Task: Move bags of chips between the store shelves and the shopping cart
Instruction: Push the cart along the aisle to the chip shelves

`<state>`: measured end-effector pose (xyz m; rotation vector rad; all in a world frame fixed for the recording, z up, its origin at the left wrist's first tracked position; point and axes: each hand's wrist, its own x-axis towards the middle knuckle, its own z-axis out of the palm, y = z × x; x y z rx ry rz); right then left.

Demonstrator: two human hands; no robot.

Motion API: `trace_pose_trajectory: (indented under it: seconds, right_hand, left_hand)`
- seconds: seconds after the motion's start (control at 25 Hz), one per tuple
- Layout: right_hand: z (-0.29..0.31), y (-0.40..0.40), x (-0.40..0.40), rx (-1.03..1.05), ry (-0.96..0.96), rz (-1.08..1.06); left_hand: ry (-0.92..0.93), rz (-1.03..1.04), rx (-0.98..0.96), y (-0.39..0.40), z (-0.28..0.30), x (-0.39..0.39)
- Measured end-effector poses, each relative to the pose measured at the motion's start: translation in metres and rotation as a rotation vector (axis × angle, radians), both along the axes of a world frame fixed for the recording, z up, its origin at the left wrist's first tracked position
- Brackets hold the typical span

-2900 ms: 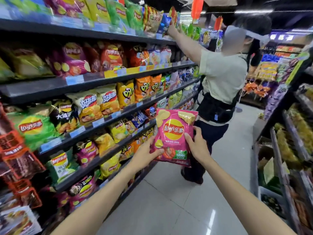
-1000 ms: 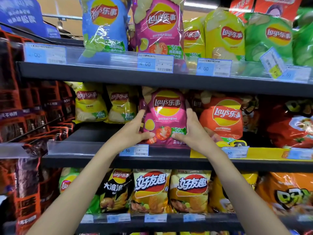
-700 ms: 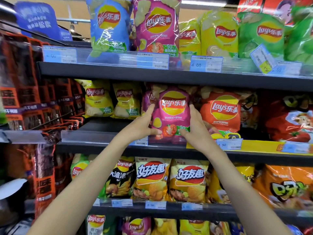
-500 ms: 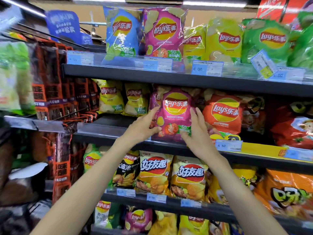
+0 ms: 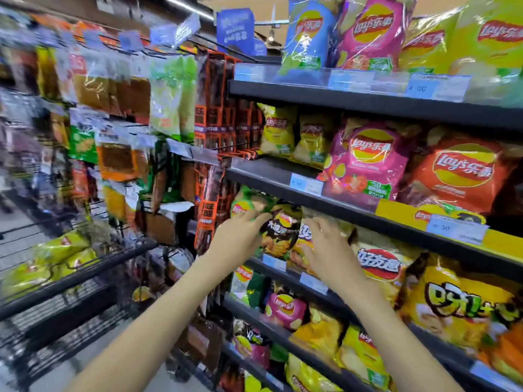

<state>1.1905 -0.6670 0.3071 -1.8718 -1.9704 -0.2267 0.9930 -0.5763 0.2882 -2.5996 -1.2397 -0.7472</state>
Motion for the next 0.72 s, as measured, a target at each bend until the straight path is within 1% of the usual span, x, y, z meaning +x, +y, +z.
trace_pose_trajectory:
  seconds: [0.08,0.16,0.4,0.56,0.72]
  right_hand:
    - [-0.013,0.003,-0.030,-0.039,-0.029,0.083]
    - [-0.023,0.011,-0.069,-0.067,-0.054,0.186]
    - [-0.041,0.034,-0.216,-0.126,-0.096,0.526]
    - [-0.051,0.039,-0.341,-0.120,-0.106,0.733]
    - [-0.060,0.025,-0.462,-0.125,-0.113,0.897]
  left_hand:
    - [0.036,0.105,-0.042,-0.015,-0.011,-0.033]
    - [0.047,0.203,-0.043,-0.032,-0.019,-0.077]
    - [0.027,0.518,-0.124,-0.081,-0.046,-0.228]
    - [-0.014,0.765,-0.168,-0.122,-0.058,-0.338]
    - [-0.069,0.939,-0.222,-0.168,-0.062,-0.442]
